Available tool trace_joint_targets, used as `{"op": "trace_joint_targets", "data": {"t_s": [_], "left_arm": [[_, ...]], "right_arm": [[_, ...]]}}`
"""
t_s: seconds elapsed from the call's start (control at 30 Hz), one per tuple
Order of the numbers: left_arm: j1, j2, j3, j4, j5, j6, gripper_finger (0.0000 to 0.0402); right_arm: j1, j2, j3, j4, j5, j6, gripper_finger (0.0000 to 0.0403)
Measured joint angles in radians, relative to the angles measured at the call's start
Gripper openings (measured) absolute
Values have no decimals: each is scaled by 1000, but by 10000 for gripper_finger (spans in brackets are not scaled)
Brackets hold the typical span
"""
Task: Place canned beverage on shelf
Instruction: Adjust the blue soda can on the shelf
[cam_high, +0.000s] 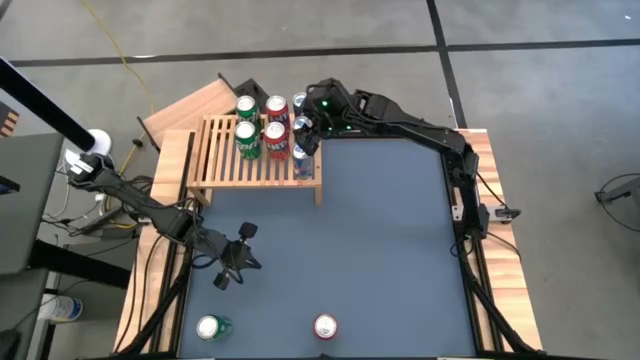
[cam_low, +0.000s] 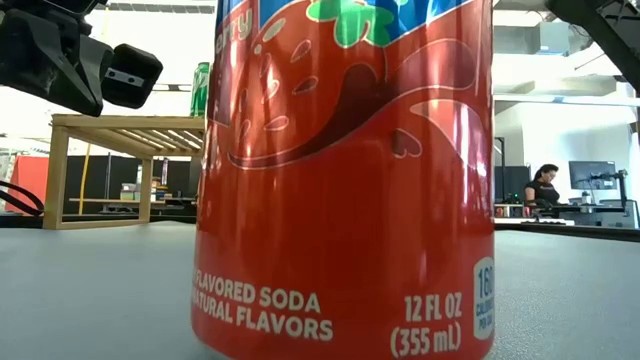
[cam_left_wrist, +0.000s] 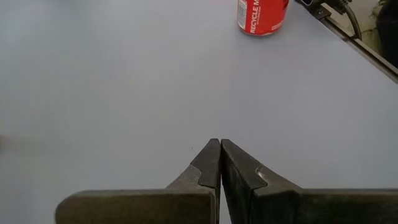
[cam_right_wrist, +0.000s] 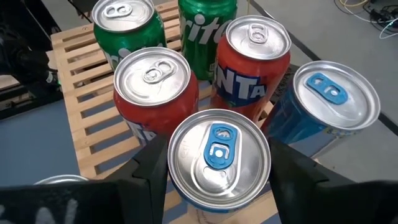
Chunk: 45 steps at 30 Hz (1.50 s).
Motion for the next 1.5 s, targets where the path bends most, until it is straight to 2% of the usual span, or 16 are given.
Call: {"op": "trace_joint_targets", "data": {"t_s": [0.13,0.47,0.9,1.03,1.5], "left_arm": [[0,0,0,0,0,0,0],[0,0,0,0,0,0,0],[0,0,0,0,0,0,0],[0,0,0,0,0,0,0],[0,0,0,0,0,-8,0]], "right_arm": [[0,0,0,2,0,-8,211],[3,2,1,-16,-3,-25,248],[3,2,1,-18,-7,-20,251],[2,2,1,-19,-54,-25,251],[3,4,1,-2,-56,-42,250]]}}
